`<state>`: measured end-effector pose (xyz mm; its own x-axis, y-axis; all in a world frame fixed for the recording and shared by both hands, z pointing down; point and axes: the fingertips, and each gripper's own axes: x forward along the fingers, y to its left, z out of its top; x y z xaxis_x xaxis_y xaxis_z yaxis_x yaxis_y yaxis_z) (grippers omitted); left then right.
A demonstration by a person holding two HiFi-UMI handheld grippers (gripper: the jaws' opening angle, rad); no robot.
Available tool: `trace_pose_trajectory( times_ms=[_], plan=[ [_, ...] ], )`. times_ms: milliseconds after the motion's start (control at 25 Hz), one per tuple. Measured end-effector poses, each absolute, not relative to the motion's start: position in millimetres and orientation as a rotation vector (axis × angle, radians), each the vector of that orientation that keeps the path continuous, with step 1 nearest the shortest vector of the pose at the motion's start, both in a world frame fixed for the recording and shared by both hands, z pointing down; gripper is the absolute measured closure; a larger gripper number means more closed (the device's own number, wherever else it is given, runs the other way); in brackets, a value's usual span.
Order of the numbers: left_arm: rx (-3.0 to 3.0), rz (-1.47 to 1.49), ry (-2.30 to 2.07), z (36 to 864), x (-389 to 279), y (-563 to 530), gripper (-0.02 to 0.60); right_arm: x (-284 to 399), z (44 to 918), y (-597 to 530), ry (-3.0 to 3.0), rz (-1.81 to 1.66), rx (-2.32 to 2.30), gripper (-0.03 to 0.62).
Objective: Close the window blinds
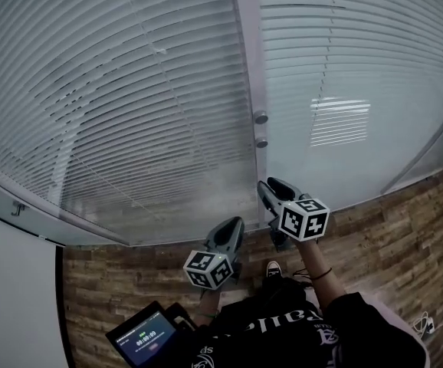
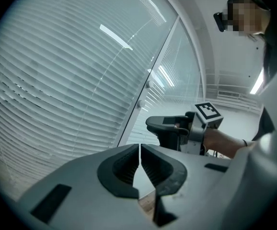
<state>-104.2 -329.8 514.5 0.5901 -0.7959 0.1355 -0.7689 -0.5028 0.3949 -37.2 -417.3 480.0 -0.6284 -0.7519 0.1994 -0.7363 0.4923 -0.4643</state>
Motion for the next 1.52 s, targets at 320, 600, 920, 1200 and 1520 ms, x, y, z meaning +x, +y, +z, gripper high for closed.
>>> trace_pose_trajectory(
  times_ms=[320, 600, 920, 1200, 1520],
  plan=[
    [2.439, -0.075, -1.19, 519, -111, -278, 0.575, -50, 508, -331, 2.769, -0.777, -1.387, 0.459],
    [2.468, -0.087, -1.116, 517, -119, -202, 0.575, -49, 521, -235, 2.71, -0.785, -1.494, 0.459],
    [2.442, -0.085, -0.993, 540, -96, -133, 0.575, -28, 540, -129, 2.747, -0.745, -1.597, 0.459],
    [2.48, -0.096, -0.939, 536, -61, -81, 0.575, 15, 534, -75, 2.649, -0.733, -1.639, 0.459],
    [2.463, -0.17, -1.09, 506, -29, -26, 0.575, 66, 510, -8, 2.705, -0.661, -1.588, 0.459]
  ],
)
